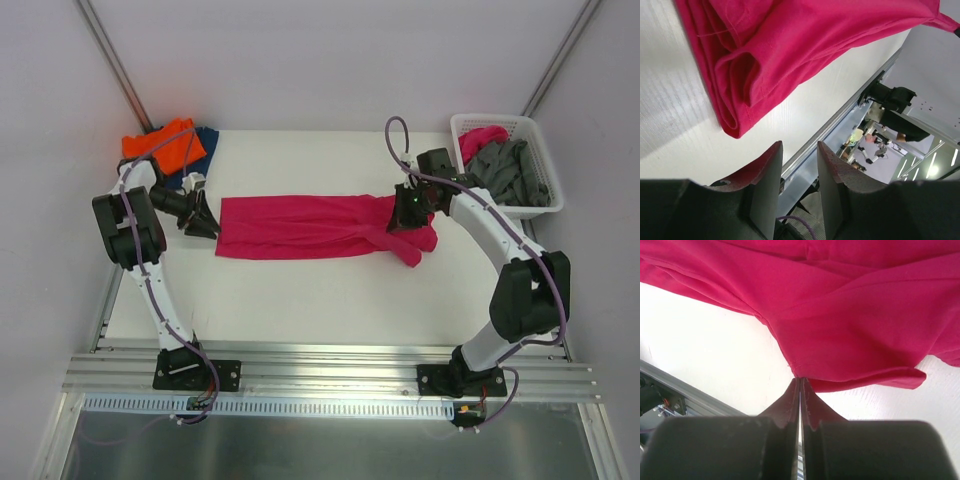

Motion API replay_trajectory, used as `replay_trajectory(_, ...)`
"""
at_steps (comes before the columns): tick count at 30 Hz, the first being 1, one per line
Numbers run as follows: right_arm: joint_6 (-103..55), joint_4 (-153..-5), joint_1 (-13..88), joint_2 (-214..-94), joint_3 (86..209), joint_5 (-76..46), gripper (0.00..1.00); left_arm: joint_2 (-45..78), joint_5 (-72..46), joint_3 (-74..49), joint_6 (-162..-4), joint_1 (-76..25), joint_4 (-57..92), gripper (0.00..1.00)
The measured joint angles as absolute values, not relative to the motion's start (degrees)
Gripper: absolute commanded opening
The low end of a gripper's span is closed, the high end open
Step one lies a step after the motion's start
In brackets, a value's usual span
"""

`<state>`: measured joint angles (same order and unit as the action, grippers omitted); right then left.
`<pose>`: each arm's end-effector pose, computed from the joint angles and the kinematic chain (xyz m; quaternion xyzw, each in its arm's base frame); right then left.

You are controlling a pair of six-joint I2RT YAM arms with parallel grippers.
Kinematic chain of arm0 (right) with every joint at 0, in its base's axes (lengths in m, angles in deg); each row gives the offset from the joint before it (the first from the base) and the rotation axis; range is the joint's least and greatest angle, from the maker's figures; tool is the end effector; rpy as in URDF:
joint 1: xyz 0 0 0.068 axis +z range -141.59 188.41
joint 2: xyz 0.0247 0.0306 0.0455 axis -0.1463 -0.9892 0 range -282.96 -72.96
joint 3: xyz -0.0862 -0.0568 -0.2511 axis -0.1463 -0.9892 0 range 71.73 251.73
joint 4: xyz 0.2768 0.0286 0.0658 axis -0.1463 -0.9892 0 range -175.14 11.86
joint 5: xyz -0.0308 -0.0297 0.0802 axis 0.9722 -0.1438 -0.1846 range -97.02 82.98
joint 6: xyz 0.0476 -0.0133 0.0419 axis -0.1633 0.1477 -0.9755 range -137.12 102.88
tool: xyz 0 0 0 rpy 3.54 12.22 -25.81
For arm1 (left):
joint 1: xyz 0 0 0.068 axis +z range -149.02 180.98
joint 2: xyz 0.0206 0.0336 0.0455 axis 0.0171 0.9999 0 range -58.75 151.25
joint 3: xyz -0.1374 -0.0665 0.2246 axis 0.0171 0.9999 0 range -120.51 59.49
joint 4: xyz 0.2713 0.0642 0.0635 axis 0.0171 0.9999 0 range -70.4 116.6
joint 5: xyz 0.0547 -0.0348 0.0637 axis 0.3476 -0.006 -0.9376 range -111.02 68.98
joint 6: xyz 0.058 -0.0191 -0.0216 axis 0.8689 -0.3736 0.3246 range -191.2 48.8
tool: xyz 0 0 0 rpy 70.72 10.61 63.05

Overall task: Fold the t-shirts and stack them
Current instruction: Fold the tshirt

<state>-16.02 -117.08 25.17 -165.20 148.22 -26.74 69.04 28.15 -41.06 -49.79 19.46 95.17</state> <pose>0.3567 0.1252 0.2609 -0.1970 0.9194 0.2024 0.2738 0.4158 0.0987 0.1460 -0.0233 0.9046 -0.4233 0.0457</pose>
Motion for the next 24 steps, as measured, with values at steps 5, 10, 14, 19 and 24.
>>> replay_trajectory(5,-16.02,-117.41,25.28,-164.77,147.70,-26.79,0.01,71.70,27.97,-41.17,-50.03,19.33,95.02,0.33)
replay_trajectory(10,-16.02,-117.56,26.06,-162.58,147.70,-27.03,0.01,71.86,27.97,-40.08,-50.25,19.29,95.09,0.33)
replay_trajectory(14,-16.20,-118.74,27.48,-159.83,147.63,-28.19,0.01,71.31,27.95,-39.12,-50.68,19.24,95.02,0.34)
replay_trajectory(19,-16.48,-119.05,29.43,-155.59,143.54,-29.78,0.01,68.47,28.02,-36.03,-50.88,18.19,95.11,0.34)
replay_trajectory(24,-17.22,-119.59,29.78,-154.65,140.33,-30.22,0.01,68.08,27.95,-35.33,-51.06,16.27,94.93,0.33)
